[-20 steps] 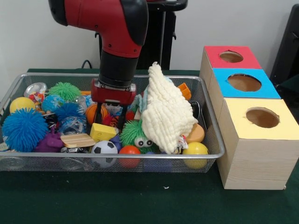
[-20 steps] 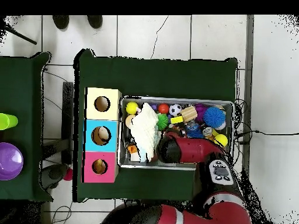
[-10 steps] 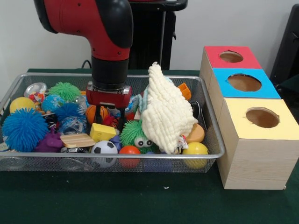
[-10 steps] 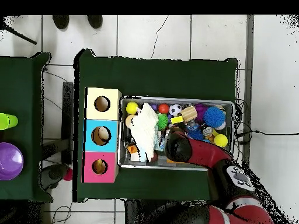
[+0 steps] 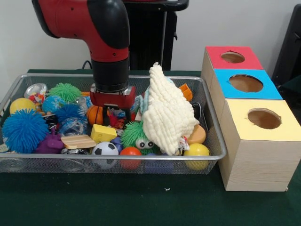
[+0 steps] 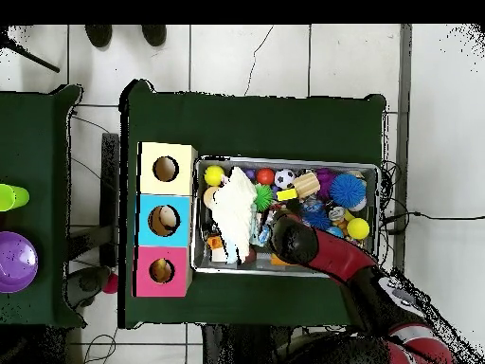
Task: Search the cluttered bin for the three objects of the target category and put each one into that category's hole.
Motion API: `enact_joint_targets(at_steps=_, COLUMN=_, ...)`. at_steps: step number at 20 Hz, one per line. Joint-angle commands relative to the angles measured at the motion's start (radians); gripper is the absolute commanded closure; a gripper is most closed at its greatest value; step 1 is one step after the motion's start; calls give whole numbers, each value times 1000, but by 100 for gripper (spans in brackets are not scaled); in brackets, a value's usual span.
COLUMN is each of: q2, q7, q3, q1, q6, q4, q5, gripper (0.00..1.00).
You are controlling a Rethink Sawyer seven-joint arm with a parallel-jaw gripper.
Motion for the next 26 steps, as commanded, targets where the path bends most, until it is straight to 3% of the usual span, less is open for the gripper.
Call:
enact_joint_targets(at_steps=1, q2=51, q7=215, q3=118, q1=-25, q6=56, q4=95, q5=84, gripper=0)
enact_joint_targets(at_steps=4, q2=46, q7=196, q3=101, q1=-13, q6=70, q4=93, q5=90, gripper=0)
enact_joint_targets(at_steps=7, q2=42, q7=142, q3=45, q1=33, q6=98, q4=60, q5=51, gripper=0)
enact_joint_targets(at_steps=8, q2=41, q7=121, q3=29, q1=47, q6=119, q4=49, q5=38, gripper=100)
enact_joint_targets(at_steps=13, q2=-10, q7=114, q3=34, q1=59, q6=100, q4=51, q5=28, gripper=100)
enact_joint_targets(at_steps=21, q2=-210, q7=87, q3=5, q1=108, q6=412, q4=32, q5=79, gripper=100)
enact_joint_targets(at_steps=26, q2=-327, q7=30, q3=54, q1=85, q6=623, q4=4, q5=83, gripper=100)
